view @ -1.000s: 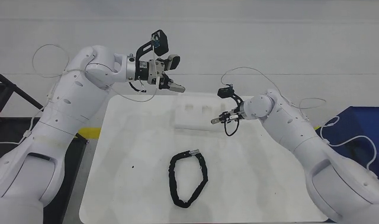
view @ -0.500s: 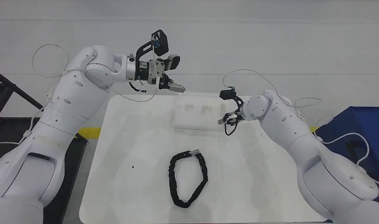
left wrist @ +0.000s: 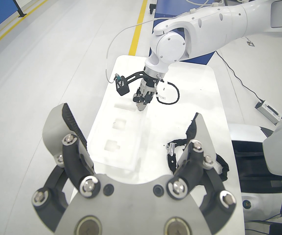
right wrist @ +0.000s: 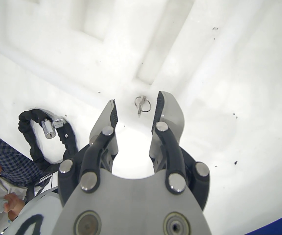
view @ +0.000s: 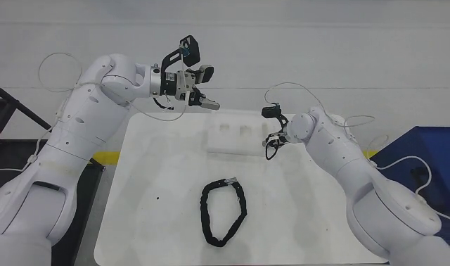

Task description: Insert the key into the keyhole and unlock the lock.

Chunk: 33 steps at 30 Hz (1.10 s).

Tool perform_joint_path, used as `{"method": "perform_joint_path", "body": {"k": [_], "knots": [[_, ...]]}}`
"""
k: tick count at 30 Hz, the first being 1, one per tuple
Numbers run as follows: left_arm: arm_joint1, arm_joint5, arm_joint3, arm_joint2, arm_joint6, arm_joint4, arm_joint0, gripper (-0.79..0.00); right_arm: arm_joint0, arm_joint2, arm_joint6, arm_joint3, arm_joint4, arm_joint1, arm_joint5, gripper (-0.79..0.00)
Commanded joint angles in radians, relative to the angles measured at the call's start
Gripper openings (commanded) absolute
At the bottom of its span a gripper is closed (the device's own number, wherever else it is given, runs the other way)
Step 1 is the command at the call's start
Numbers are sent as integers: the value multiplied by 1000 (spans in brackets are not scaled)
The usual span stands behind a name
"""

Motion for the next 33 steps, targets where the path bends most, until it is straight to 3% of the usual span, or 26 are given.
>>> {"method": "perform_joint_path", "body": {"k": [1,14,22,33], "knots": [[0,0,0,0,0,0,0,0,1,1,-1,7,-4,-6,2,-496],[0,0,0,0,0,0,0,0,4,0,-13,46,-45,-45,51,-597],[0,0,0,0,0,0,0,0,8,9,-24,82,-57,-60,63,-782],[0,0,0,0,0,0,0,0,20,9,-32,91,-105,-75,90,-785]]}}
